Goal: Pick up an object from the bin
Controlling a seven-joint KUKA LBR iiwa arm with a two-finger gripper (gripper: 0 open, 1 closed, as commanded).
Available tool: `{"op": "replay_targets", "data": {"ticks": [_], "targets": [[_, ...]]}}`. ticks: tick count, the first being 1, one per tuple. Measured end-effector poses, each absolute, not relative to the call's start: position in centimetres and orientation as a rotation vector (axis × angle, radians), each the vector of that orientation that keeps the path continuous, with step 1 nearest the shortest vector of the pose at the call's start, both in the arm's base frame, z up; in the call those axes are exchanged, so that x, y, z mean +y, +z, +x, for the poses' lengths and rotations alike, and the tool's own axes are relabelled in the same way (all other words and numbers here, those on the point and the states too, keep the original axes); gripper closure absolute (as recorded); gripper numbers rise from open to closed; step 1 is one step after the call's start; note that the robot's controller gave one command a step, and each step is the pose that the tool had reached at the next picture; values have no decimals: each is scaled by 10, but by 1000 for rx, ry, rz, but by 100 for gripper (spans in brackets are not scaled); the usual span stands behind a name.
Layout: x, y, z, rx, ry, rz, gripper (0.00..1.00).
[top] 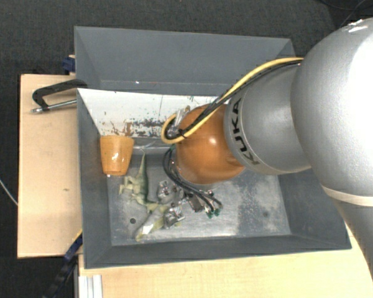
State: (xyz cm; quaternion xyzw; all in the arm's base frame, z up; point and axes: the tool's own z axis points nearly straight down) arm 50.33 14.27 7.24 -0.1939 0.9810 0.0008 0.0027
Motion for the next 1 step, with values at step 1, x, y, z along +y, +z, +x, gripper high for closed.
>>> {"op": "replay_targets", "data": {"ticks": [1], "targets": [[155,201,495,2945,2,-1057,100]]}}
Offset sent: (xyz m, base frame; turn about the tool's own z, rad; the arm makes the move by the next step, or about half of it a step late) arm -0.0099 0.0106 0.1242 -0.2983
